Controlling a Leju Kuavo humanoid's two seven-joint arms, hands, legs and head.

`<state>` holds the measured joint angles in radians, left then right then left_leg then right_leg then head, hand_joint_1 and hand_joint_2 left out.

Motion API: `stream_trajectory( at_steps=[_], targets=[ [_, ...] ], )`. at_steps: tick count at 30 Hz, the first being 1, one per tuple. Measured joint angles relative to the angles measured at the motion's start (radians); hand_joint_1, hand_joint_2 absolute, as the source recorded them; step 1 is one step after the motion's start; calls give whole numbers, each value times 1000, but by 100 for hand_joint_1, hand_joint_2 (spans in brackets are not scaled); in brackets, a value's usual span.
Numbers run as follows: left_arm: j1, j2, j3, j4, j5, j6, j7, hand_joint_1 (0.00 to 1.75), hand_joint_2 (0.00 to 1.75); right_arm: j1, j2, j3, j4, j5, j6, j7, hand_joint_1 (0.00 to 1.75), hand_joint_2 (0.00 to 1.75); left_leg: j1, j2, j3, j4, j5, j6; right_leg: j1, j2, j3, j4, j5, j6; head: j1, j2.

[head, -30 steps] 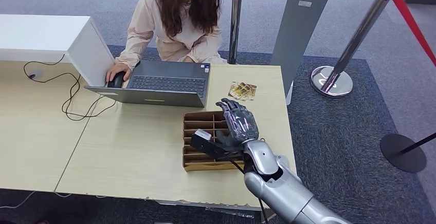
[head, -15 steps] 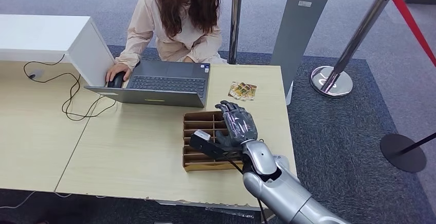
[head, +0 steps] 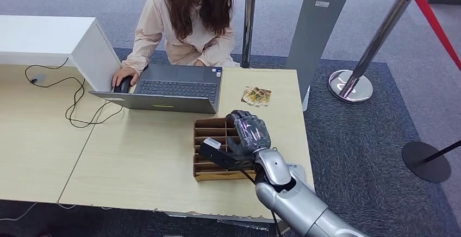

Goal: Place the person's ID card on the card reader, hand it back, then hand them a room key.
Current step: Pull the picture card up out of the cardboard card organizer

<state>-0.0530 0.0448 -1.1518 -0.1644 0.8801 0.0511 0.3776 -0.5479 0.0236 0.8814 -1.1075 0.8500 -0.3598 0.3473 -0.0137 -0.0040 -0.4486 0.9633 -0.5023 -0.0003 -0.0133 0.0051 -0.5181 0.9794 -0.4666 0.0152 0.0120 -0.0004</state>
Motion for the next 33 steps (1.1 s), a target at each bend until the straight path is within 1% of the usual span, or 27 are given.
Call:
stream_trajectory(
  at_steps=[7, 24, 33],
  targets=[
    [1, 0, 0, 0, 0, 1, -5, 0, 0, 0, 2, 0, 4, 0, -3, -1, 77, 175, 0, 0, 0, 0, 0, 0, 0, 0, 0, 0, 0, 0, 0, 0],
    [2, 0, 0, 0, 2, 3, -12, 0, 0, 0, 3, 0, 6, -3, -4, -3, 75, 175, 0, 0, 0, 0, 0, 0, 0, 0, 0, 0, 0, 0, 0, 0],
    [3, -1, 1, 0, 3, 4, -14, 0, 0, 0, 10, 0, 9, -5, -3, -5, 77, 175, 0, 0, 1, 0, 0, 0, 0, 0, 1, 0, 0, 0, 0, 0]
  ],
)
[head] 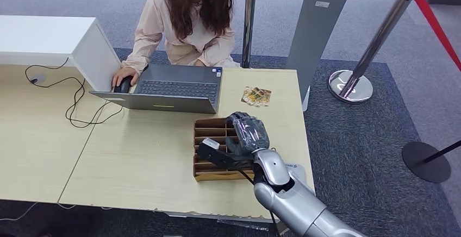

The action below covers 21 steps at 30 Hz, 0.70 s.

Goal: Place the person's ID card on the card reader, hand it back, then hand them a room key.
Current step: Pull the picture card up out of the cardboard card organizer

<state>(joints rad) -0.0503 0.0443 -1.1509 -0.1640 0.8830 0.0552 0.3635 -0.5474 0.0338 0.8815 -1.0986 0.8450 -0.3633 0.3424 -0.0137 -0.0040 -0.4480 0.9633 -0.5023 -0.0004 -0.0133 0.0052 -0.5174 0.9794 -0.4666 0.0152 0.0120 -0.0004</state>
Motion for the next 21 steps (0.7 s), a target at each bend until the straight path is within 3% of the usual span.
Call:
stream_trajectory(
  at_steps=[17, 19, 21],
  targets=[
    [1, -1, 2, 0, 0, 2, -3, 0, 0, 1, 10, 0, 11, -4, 0, -4, 62, 175, 0, 0, 0, 0, 0, 0, 0, 0, 0, 0, 0, 0, 0, 0],
    [1, -1, 2, 0, 0, 2, -3, 0, 0, 1, 10, 0, 13, -4, 0, -4, 68, 175, 0, 0, 0, 0, 0, 0, 0, 0, 0, 0, 0, 0, 0, 0],
    [1, -2, 4, 0, 0, 3, -4, 0, 0, 0, 12, 0, 15, -5, 0, -4, 97, 175, 0, 0, 0, 0, 0, 0, 0, 0, 0, 0, 0, 0, 0, 0]
  ],
)
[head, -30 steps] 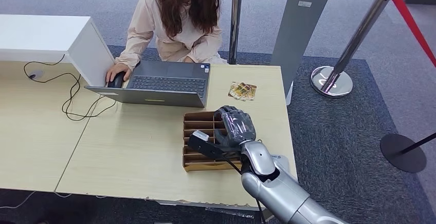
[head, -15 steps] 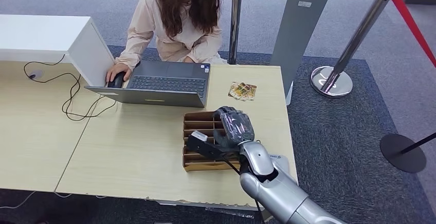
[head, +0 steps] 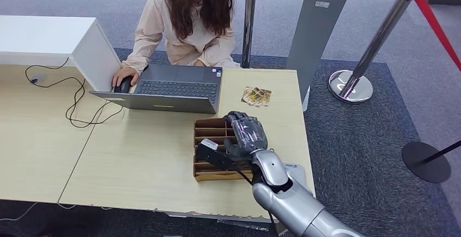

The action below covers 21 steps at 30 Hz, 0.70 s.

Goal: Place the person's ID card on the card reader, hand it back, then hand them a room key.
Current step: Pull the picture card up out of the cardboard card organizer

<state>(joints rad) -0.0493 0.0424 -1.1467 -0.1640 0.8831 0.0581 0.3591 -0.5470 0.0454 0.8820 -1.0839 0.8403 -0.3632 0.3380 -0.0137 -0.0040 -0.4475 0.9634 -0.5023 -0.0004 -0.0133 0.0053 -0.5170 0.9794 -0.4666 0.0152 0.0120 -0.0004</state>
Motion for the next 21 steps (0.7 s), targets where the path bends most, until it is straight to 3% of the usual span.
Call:
stream_trajectory(
  at_steps=[3, 6, 21],
  targets=[
    [1, 0, 3, 0, 1, 1, -2, 0, 0, 0, 2, 0, 4, -1, -2, 0, 155, 175, 0, 0, 0, 0, 0, 0, 0, 0, 0, 0, 0, 0, 0, 0],
    [2, 0, 5, 0, 4, 2, -4, 0, 0, 0, 4, 0, 7, 0, -7, 0, 169, 175, 0, 0, 0, 0, 0, 0, 0, 0, 0, 0, 0, 0, 0, 0],
    [10, -1, 18, 0, 11, 3, -22, 0, 0, 0, 10, 1, 9, 4, -21, -3, 161, 175, 0, 0, 1, 0, 0, 0, 0, 0, 0, 0, 0, 0, 0, 0]
  ],
)
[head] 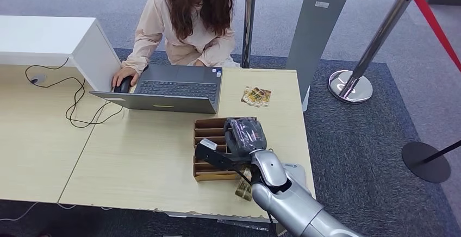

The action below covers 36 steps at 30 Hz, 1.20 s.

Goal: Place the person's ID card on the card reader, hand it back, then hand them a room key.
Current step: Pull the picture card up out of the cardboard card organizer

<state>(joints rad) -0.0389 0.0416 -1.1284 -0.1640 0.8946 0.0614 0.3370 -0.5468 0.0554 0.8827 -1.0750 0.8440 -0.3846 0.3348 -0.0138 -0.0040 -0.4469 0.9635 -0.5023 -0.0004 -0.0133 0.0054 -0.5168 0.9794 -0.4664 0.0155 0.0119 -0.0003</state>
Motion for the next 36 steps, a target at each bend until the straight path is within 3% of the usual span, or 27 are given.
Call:
stream_trajectory(
  at_steps=[9, 13, 19, 21, 27, 36],
  targets=[
    [1, 0, 0, 0, 3, 1, -4, 0, 0, 0, 3, 0, 2, 0, -7, -7, 157, 175, 0, 0, 0, 0, 0, 0, 0, 0, 0, 0, 0, 0, 0, 0],
    [2, 0, 1, 0, 3, 1, -7, 0, 0, 0, 3, 0, 4, -2, -12, -9, 142, 175, 0, 0, 0, 0, 0, 0, 0, 0, 0, 0, 0, 0, 0, 0],
    [3, 0, 1, 0, 3, 2, -10, 0, 0, 1, 2, -1, -12, -5, -16, -8, 41, 175, 0, 0, 0, 0, 0, 0, 0, 0, 0, 0, 0, 0, 0, 0],
    [3, 0, 1, 0, 4, 2, -11, 0, 0, 1, 1, -2, -25, -4, -15, -4, 24, 175, 0, 0, 0, 0, 0, 0, 0, 0, 0, 0, 0, 0, 0, 0],
    [5, 0, 2, 1, 6, 2, -15, 0, 0, 10, -15, -12, -95, -5, -20, 11, 12, 175, 0, 0, 0, 0, 0, 0, 0, 0, 0, 0, 0, 0, 0, 0],
    [5, 0, 3, 3, 6, 3, -20, 0, 0, 33, -57, -52, -241, -12, -34, 21, 9, 175, -1, 1, 1, 1, 0, 0, 0, 1, 0, 0, 0, 1, 0, 0]
  ],
)
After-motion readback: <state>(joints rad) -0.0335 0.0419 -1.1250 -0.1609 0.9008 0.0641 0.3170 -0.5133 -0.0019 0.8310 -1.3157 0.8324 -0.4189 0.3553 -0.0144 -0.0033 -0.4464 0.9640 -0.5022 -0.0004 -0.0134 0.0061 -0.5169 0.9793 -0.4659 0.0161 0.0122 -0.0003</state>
